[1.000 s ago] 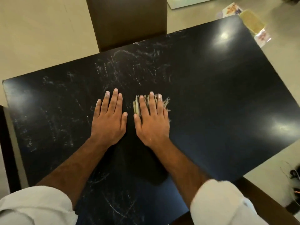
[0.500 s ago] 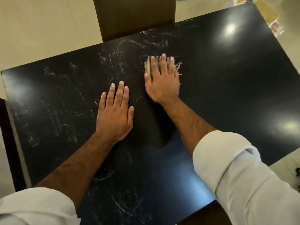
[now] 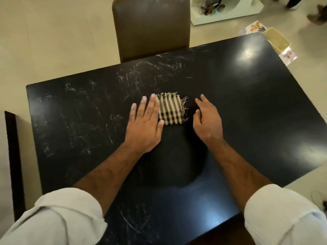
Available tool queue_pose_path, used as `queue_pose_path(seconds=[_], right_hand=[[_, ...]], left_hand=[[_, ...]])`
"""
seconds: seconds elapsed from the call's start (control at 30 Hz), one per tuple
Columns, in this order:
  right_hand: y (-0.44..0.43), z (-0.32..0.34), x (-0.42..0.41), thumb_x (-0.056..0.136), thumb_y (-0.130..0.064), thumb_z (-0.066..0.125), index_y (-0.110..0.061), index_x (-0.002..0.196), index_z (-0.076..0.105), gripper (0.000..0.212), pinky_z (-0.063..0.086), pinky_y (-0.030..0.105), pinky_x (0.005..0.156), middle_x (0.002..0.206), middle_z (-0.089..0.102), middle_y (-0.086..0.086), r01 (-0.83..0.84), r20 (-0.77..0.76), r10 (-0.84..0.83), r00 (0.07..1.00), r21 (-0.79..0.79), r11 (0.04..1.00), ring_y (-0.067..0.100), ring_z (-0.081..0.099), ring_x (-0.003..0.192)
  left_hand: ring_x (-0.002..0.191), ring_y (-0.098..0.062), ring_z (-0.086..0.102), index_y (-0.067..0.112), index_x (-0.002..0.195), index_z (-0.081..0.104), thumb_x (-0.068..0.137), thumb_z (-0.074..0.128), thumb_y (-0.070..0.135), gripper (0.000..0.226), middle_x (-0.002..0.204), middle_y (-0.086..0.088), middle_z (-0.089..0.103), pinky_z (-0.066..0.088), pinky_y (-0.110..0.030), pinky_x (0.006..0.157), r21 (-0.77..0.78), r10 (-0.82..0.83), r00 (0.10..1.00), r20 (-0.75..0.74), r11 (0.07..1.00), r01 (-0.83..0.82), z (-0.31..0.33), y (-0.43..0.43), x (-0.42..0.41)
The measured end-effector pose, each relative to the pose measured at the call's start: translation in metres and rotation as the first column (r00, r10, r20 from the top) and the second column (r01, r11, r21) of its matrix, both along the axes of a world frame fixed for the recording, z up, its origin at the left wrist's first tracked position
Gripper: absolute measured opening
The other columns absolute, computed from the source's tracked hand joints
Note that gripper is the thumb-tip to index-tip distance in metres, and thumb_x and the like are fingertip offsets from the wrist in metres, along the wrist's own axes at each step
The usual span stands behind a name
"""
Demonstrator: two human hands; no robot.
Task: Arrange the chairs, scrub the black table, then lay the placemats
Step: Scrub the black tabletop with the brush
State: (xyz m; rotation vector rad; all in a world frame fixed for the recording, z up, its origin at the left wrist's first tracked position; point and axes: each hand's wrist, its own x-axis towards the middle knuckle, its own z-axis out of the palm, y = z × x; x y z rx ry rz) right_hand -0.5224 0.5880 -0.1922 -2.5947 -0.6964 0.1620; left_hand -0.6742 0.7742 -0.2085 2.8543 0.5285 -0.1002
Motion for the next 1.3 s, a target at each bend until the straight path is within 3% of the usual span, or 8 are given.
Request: queue_pose_path(seconds=[0.17,0.27,0.5,0.63,0.77,0.93,1.1,1.3], right_hand=[[0.000,-0.032,0.006,0.109,-0.014,0.050,-0.002,0.157,0.057,0.050,0.030,0.043,0.135,0.170,0.047,0.017,-0.071,0.141,0.086,0.986,-0.108,0.992,0.032,0.038,0.162],[0.000,-0.046,0.006,0.110,-0.016,0.047,-0.003,0.159,0.055,0.051,0.024,0.038,0.135,0.170,0.047,0.016,-0.047,0.191,0.066,0.979,-0.103,0.994,0.030,0.036,0.163],[-0.002,-0.047,0.004,0.114,-0.033,0.045,-0.008,0.159,0.056,0.053,0.032,0.042,0.133,0.171,0.047,0.013,-0.085,0.210,0.104,0.972,-0.096,0.992,0.029,0.033,0.165],[0.002,-0.043,0.003,0.114,-0.045,0.041,-0.019,0.166,0.049,0.058,0.045,0.055,0.120,0.177,0.037,0.006,-0.220,0.210,0.262,0.942,-0.202,0.954,0.028,0.025,0.168],[0.006,-0.041,0.007,0.114,-0.049,0.033,-0.021,0.174,0.030,0.067,0.041,0.058,0.123,0.184,0.020,0.006,-0.241,0.174,0.302,0.937,-0.304,0.922,0.029,0.011,0.171],[0.008,-0.037,0.009,0.114,-0.049,0.030,-0.022,0.176,0.021,0.069,0.037,0.059,0.126,0.186,0.011,0.004,-0.256,0.141,0.316,0.938,-0.332,0.908,0.028,0.005,0.172],[0.008,-0.038,0.008,0.114,-0.049,0.031,-0.019,0.176,0.022,0.070,0.039,0.056,0.125,0.185,0.013,0.006,-0.261,0.145,0.327,0.934,-0.350,0.900,0.031,0.007,0.172],[0.006,-0.042,0.006,0.113,-0.048,0.034,-0.021,0.176,0.024,0.069,0.036,0.056,0.125,0.185,0.015,0.005,-0.254,0.138,0.312,0.940,-0.326,0.911,0.030,0.009,0.172]], left_hand=[[0.172,-0.031,-0.002,0.009,0.176,0.009,0.113,0.020,0.051,0.076,0.185,-0.013,0.000,0.004,-0.054,0.138,0.066,-0.056,0.998,0.035,0.996,0.053,-0.011,-0.036,0.052],[0.172,-0.033,0.002,0.009,0.176,0.013,0.113,0.020,0.048,0.074,0.185,-0.015,0.004,0.009,-0.055,0.138,0.064,-0.021,0.999,0.044,0.998,0.018,-0.025,-0.033,0.060],[0.171,-0.028,-0.010,0.013,0.177,0.002,0.114,0.018,0.049,0.074,0.186,-0.009,-0.008,0.003,-0.051,0.139,0.060,0.061,0.996,-0.063,0.997,-0.058,-0.016,-0.007,-0.033],[0.171,-0.027,-0.009,0.016,0.177,0.000,0.113,0.014,0.051,0.074,0.186,-0.007,-0.008,0.005,-0.053,0.139,0.067,0.190,0.980,-0.059,0.980,-0.186,-0.016,0.037,0.006],[0.172,-0.031,0.000,0.013,0.177,0.007,0.112,0.019,0.050,0.075,0.186,-0.011,0.000,0.010,-0.055,0.138,0.055,0.140,0.990,-0.023,0.989,-0.139,-0.016,0.009,0.053],[0.171,-0.028,-0.010,0.014,0.177,0.002,0.116,0.020,0.049,0.073,0.185,-0.009,-0.010,0.008,-0.053,0.137,0.029,-0.047,0.997,-0.058,0.998,0.049,-0.009,-0.044,-0.014],[0.171,-0.026,-0.012,0.015,0.177,-0.001,0.114,0.013,0.051,0.074,0.185,-0.006,-0.012,0.005,-0.053,0.139,0.079,0.124,0.983,-0.133,0.990,-0.114,-0.011,0.020,-0.067],[0.172,-0.030,-0.005,0.013,0.177,0.003,0.112,0.016,0.051,0.076,0.186,-0.010,-0.006,0.005,-0.054,0.138,0.061,0.171,0.984,-0.051,0.984,-0.167,-0.014,0.025,0.007]])
